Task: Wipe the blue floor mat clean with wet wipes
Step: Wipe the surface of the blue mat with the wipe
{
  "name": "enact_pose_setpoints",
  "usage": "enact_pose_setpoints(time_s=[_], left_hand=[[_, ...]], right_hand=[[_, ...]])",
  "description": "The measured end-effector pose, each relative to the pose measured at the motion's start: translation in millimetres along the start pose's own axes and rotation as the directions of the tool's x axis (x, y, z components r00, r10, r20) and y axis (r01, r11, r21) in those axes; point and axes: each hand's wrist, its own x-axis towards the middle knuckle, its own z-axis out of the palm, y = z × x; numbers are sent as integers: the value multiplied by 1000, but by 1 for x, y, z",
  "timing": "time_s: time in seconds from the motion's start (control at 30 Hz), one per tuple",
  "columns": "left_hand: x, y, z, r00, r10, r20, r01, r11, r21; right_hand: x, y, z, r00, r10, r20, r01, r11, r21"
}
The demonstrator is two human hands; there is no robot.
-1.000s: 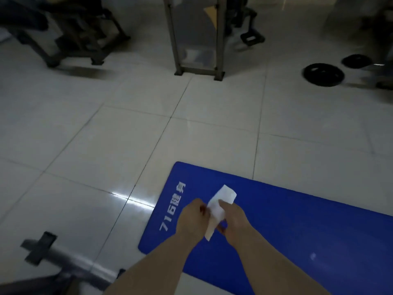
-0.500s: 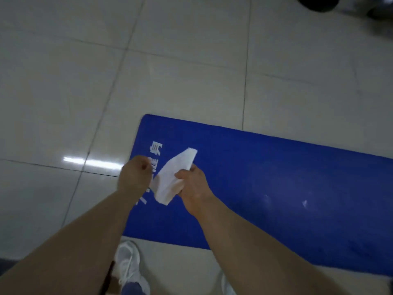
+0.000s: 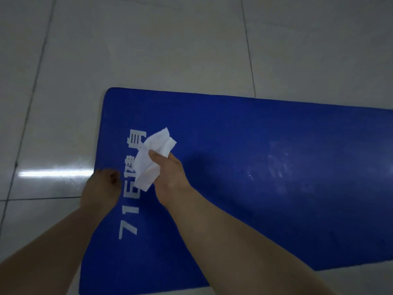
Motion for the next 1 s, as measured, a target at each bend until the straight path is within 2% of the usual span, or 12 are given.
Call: enact_pose_setpoints(time_s=[0.13, 0.33, 0.43, 0.5, 0.6, 0.67, 0.73, 0.77, 0.83, 0.9, 0.97, 1.0], left_hand=[[55, -25, 38, 978, 175, -116, -172, 984, 41], [129, -43, 81, 851, 478, -215, -441, 875, 201], [139, -40, 81, 832, 504, -231, -465, 861, 204], [136, -40, 80, 842, 469, -267, -444, 883, 150], [133, -40, 80, 844, 449, -293, -428, 894, 136], [134, -42, 83, 854, 429, -295, -409, 903, 131], [135, -44, 85, 860, 413, -300, -398, 910, 115], [136, -45, 86, 863, 409, -297, -397, 912, 103], [136, -44, 85, 867, 409, -283, -404, 911, 76], [137, -44, 83, 865, 414, -284, -414, 908, 64], [137, -44, 81, 866, 404, -293, -408, 911, 51], [137, -43, 81, 865, 405, -296, -407, 912, 57]], right_hand=[[73, 27, -8, 999, 29, -35, -26, 997, 71], [130, 25, -27, 999, 15, -35, -9, 986, 169], [147, 7, -24, 970, -169, -174, 178, 983, 37], [149, -4, -14, 887, -398, -233, 375, 917, -137], [156, -11, 10, 678, -730, -86, 655, 654, -378], [173, -2, 27, 497, -863, 95, 747, 370, -552], [201, 13, 47, 336, -897, 288, 737, 60, -673], [217, 21, 58, 334, -851, 406, 711, -56, -701], [244, 30, 84, 516, -604, 608, 634, -208, -745], [263, 28, 101, 649, -339, 681, 507, -475, -719], [274, 15, 105, 668, -163, 727, 470, -664, -581], [277, 6, 100, 651, -108, 751, 495, -690, -528]])
